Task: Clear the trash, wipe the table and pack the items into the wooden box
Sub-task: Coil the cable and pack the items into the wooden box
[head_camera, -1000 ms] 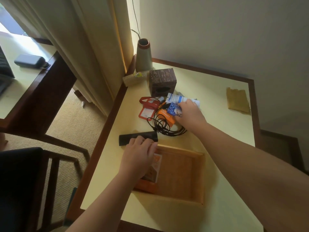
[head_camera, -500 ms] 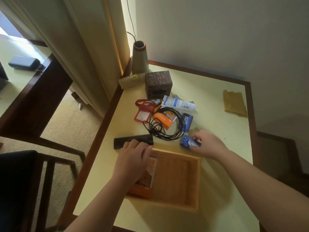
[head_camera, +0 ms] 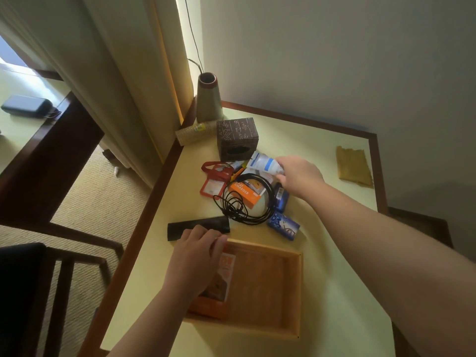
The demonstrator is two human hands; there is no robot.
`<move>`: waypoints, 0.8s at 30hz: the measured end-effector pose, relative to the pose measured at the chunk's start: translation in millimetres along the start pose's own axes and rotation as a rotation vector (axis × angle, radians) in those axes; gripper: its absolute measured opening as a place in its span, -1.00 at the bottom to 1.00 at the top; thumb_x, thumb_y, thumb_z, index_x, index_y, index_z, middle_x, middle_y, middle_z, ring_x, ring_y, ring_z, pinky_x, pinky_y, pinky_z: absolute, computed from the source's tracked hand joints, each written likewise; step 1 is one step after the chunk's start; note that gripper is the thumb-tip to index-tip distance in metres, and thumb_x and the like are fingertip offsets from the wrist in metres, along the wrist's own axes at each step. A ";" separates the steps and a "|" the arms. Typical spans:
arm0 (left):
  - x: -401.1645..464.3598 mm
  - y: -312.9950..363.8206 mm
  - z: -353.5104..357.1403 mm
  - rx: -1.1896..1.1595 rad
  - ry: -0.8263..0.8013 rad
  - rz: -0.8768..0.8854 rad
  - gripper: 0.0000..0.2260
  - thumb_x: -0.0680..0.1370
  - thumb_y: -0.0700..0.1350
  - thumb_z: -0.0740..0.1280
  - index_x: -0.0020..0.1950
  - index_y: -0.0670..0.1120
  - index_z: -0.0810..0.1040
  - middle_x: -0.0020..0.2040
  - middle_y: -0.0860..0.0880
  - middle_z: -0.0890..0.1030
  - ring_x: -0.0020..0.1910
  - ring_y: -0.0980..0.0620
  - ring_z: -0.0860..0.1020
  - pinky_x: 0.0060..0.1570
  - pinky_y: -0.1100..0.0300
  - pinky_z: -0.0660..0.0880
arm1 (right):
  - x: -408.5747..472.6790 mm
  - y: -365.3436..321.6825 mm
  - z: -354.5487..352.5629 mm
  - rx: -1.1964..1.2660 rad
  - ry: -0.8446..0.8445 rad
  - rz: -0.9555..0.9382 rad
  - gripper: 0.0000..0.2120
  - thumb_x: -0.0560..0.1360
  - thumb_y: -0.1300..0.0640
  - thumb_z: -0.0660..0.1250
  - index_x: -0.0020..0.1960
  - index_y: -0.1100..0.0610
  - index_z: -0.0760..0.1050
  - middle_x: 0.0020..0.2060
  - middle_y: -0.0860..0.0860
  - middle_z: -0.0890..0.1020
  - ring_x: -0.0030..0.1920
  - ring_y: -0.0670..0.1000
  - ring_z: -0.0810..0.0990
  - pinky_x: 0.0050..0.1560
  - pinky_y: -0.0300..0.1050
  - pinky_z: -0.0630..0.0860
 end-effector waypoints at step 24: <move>0.7 1.0 2.3 -0.017 -0.039 -0.032 -0.65 0.70 0.23 0.06 0.30 0.17 0.55 0.10 0.20 0.46 0.07 0.16 0.39 0.06 0.23 0.35 | -41.4 -39.0 22.2 0.345 -0.114 0.204 -0.72 0.62 0.04 0.37 0.31 0.05 0.49 0.09 0.06 0.59 0.00 0.06 0.56 0.08 0.02 0.64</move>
Point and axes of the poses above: each hand's wrist, its own x-axis towards the middle knuckle, its own z-axis out of the palm, y = z × x, the point moved 9 cm from there along x, towards the middle knuckle
